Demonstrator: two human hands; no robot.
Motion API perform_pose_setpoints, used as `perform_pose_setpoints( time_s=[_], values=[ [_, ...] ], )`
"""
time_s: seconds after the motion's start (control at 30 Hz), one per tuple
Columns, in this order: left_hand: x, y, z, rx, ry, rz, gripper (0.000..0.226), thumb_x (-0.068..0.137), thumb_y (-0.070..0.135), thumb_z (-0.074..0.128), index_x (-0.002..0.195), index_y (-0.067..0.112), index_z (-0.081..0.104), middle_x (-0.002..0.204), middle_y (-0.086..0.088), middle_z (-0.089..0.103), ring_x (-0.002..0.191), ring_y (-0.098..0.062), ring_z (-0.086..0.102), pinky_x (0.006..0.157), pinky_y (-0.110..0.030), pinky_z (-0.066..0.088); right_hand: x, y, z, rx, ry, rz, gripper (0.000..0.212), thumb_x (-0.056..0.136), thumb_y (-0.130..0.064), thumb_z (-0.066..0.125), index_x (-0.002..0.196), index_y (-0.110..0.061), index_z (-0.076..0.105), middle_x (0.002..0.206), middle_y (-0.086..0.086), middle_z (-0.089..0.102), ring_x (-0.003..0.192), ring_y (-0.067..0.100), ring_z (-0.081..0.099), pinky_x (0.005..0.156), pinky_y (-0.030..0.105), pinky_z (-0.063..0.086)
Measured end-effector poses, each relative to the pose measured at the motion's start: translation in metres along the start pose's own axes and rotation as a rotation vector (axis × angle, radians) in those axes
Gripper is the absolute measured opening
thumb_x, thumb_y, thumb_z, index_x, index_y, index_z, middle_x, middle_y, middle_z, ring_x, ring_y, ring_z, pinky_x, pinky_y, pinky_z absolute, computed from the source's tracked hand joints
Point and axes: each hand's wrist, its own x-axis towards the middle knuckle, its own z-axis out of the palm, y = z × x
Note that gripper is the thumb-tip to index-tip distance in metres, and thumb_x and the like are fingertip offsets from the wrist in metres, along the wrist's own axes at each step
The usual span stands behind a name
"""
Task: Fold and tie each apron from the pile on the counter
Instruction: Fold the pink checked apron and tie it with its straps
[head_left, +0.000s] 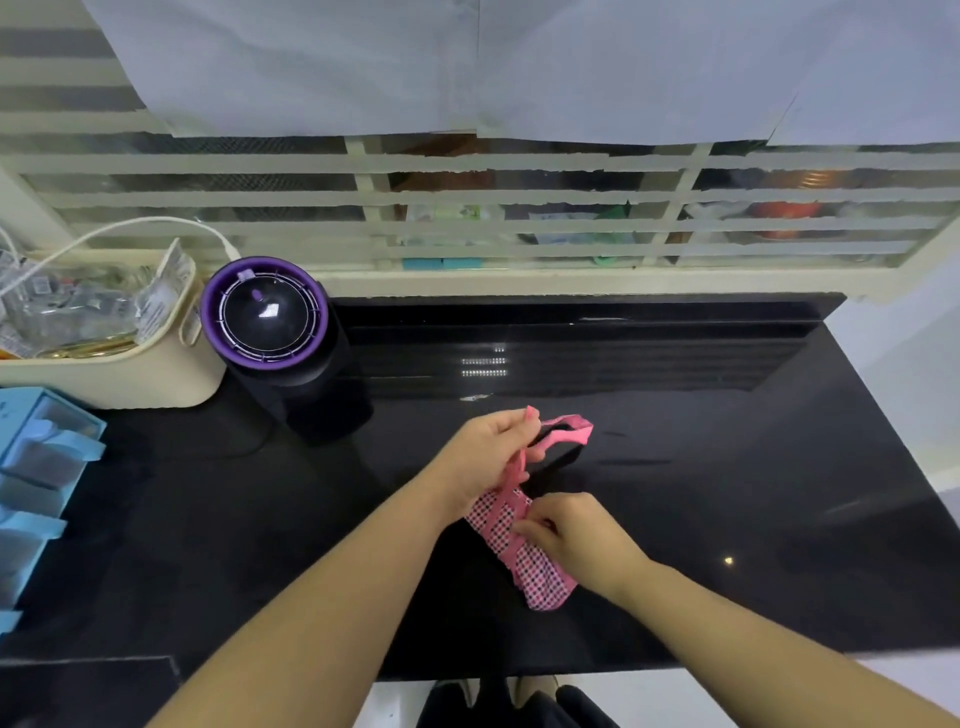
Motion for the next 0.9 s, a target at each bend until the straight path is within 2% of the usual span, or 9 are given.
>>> perform_pose_setpoints(
  time_s=[0.1, 0.2, 0.3, 0.4, 0.47, 0.6, 0.7, 0.83, 0.9],
  values=[
    [0.002, 0.010, 0.001, -0.101, 0.022, 0.073, 0.031, 0.098, 0.014, 0.050, 0.129, 0.015, 0.055, 0.103, 0.001, 0.066, 0.087, -0.011, 0.064, 0.088, -0.035, 0.053, 0.002, 0.002, -0.007, 0.035, -0.030, 0.060, 0.025, 0.093, -0.029, 0.060, 0.080, -0.010, 0.070, 0.061, -0.018, 0.049, 0.057, -0.002, 0.050, 0.058, 0.010, 0.035],
    [0.000, 0.021, -0.017, -0.211, 0.118, 0.156, 0.023, 0.097, 0.010, 0.050, 0.116, 0.015, 0.062, 0.100, 0.003, 0.067, 0.084, -0.009, 0.063, 0.087, -0.034, 0.054, 0.004, 0.006, -0.009, 0.068, -0.037, 0.120, 0.029, 0.093, -0.030, 0.060, 0.077, -0.007, 0.067, 0.062, -0.011, 0.052, 0.055, 0.004, 0.047, 0.056, 0.015, 0.035],
    [-0.006, 0.014, -0.052, -0.452, 0.240, 0.222, 0.020, 0.094, 0.005, 0.052, 0.104, 0.013, 0.067, 0.085, 0.004, 0.070, 0.070, -0.007, 0.064, 0.074, -0.027, 0.057, 0.001, 0.006, -0.015, 0.303, 0.045, 0.238, 0.035, 0.092, -0.029, 0.061, 0.072, -0.001, 0.063, 0.058, -0.004, 0.047, 0.050, 0.005, 0.036, 0.049, 0.018, 0.030],
    [-0.011, -0.010, -0.091, -0.683, 0.424, 0.078, 0.022, 0.093, 0.000, 0.051, 0.098, 0.013, 0.067, 0.076, 0.005, 0.067, 0.058, -0.002, 0.061, 0.064, -0.021, 0.056, -0.003, 0.002, -0.033, 0.425, 0.170, 0.237, 0.036, 0.091, -0.029, 0.062, 0.068, -0.002, 0.059, 0.055, -0.004, 0.044, 0.048, 0.003, 0.034, 0.048, 0.019, 0.029],
    [-0.008, -0.025, -0.109, -0.775, 0.468, -0.105, 0.023, 0.095, -0.001, 0.047, 0.097, 0.012, 0.066, 0.074, 0.003, 0.064, 0.058, -0.003, 0.061, 0.068, -0.023, 0.054, -0.004, -0.008, -0.049, 0.357, 0.176, 0.089, 0.032, 0.090, -0.028, 0.063, 0.070, -0.004, 0.061, 0.058, -0.002, 0.049, 0.051, 0.005, 0.039, 0.051, 0.020, 0.033],
    [0.006, -0.027, -0.117, -0.508, 0.352, -0.267, 0.023, 0.097, -0.002, 0.043, 0.099, 0.009, 0.063, 0.084, -0.004, 0.062, 0.074, -0.011, 0.063, 0.078, -0.033, 0.049, -0.002, -0.036, -0.069, -0.105, -0.060, -0.545, 0.028, 0.093, -0.031, 0.055, 0.078, -0.009, 0.063, 0.078, -0.002, 0.059, 0.069, 0.008, 0.053, 0.065, 0.021, 0.045],
    [0.012, 0.002, -0.104, -0.355, 0.173, -0.191, 0.020, 0.093, -0.003, 0.048, 0.100, 0.005, 0.064, 0.084, -0.006, 0.066, 0.072, -0.014, 0.068, 0.072, -0.034, 0.056, 0.000, -0.043, -0.060, -0.388, -0.253, -0.774, 0.025, 0.093, -0.026, 0.050, 0.081, -0.009, 0.065, 0.082, 0.002, 0.063, 0.073, 0.020, 0.058, 0.067, 0.032, 0.051],
    [0.009, 0.048, -0.076, -0.230, 0.111, 0.000, 0.018, 0.093, -0.003, 0.051, 0.096, 0.007, 0.066, 0.080, -0.004, 0.069, 0.072, -0.012, 0.070, 0.070, -0.028, 0.060, 0.010, -0.040, -0.053, -0.486, -0.440, -0.620, 0.025, 0.096, -0.023, 0.049, 0.090, -0.004, 0.065, 0.090, 0.008, 0.061, 0.082, 0.027, 0.058, 0.074, 0.042, 0.049],
    [0.000, 0.062, -0.064, -0.117, 0.095, 0.119, 0.018, 0.093, -0.002, 0.052, 0.095, 0.008, 0.067, 0.078, -0.003, 0.069, 0.072, -0.010, 0.069, 0.068, -0.023, 0.058, 0.016, -0.036, -0.061, -0.428, -0.440, -0.450, 0.024, 0.097, -0.027, 0.051, 0.092, -0.008, 0.064, 0.092, 0.002, 0.059, 0.081, 0.017, 0.053, 0.073, 0.032, 0.043]
  ],
)
